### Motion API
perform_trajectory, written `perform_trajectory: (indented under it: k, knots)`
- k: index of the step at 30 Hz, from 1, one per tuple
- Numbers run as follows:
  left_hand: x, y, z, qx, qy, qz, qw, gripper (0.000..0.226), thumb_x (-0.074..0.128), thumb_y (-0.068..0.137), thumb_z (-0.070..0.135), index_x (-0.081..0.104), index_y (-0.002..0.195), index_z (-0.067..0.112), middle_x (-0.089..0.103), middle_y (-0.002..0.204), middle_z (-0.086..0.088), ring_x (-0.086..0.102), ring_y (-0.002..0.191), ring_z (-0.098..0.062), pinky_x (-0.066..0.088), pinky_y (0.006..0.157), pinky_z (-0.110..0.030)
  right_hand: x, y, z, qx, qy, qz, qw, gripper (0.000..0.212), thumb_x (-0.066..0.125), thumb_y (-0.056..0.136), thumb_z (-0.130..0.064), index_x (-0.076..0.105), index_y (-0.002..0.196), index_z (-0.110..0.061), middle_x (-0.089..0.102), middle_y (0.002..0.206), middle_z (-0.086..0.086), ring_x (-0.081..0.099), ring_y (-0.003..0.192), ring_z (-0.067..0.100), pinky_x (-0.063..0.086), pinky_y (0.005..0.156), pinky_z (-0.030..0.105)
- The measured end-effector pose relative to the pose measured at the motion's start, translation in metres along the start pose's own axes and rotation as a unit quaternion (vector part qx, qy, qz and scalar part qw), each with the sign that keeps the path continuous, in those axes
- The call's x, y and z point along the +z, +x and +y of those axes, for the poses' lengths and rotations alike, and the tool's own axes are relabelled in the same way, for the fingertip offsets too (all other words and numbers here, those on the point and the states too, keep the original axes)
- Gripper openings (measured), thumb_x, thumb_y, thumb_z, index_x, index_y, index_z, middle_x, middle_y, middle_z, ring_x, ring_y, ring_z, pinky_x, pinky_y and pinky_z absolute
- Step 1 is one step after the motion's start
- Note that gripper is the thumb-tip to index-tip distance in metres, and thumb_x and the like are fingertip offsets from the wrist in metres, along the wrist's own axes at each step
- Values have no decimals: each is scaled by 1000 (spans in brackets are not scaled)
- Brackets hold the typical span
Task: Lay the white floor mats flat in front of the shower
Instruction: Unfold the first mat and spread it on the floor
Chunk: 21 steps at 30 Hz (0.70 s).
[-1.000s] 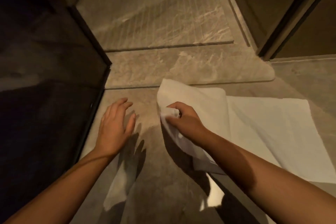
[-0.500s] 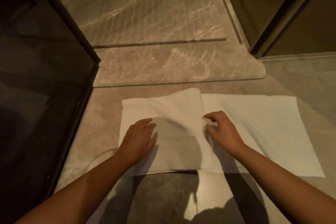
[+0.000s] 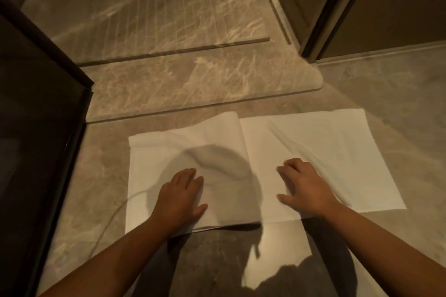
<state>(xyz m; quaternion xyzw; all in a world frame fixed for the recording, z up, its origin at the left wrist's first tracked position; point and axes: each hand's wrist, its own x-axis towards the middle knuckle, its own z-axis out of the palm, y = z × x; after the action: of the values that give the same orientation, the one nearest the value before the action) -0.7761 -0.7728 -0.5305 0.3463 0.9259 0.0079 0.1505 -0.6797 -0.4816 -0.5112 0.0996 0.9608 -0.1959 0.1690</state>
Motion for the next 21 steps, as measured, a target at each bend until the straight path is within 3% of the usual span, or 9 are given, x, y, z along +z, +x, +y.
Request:
perform_trajectory:
  k: [6, 10, 14, 17, 21]
  knots:
    - [-2, -11, -36, -5, -6, -10, 1000, 64, 51, 60, 53, 48, 112, 16, 62, 114, -21, 61, 99, -37, 57, 60, -44, -12, -2, 15, 25, -7, -3, 1000, 68, 69, 70, -39, 40, 130, -21, 36, 133, 1, 33, 120, 20, 46, 87, 33]
    - [1, -27, -62, -54, -4, -20, 998, 68, 82, 55, 33, 61, 113, 5, 57, 123, -25, 55, 107, -43, 53, 74, -51, -19, -9, 27, 52, -11, -6, 999, 68, 69, 71, -36, 39, 130, -18, 35, 135, 2, 33, 121, 21, 44, 88, 33]
    - [5, -36, -62, -92, 9, 6, 996, 64, 77, 67, 26, 55, 123, 6, 49, 133, -22, 48, 117, -41, 47, 86, -49, -20, -12, 23, 68, -19, -7, 997, 62, 64, 76, -33, 38, 130, -18, 33, 136, 4, 33, 123, 21, 45, 90, 34]
    - [12, -37, -53, -50, -6, 13, 999, 56, 82, 59, 18, 61, 108, 2, 61, 115, -27, 61, 99, -43, 50, 78, -53, -16, -14, 8, 46, -18, -11, 999, 56, 61, 79, -31, 39, 130, -19, 32, 139, 7, 31, 126, 25, 44, 91, 36]
    - [9, -46, -20, 43, -28, 50, 997, 63, 87, 50, 34, 64, 101, 7, 66, 106, -18, 62, 95, -32, 54, 73, -40, -7, -15, -18, -46, -31, -44, 997, 60, 59, 82, -34, 35, 135, -19, 29, 144, 6, 27, 131, 24, 42, 97, 37]
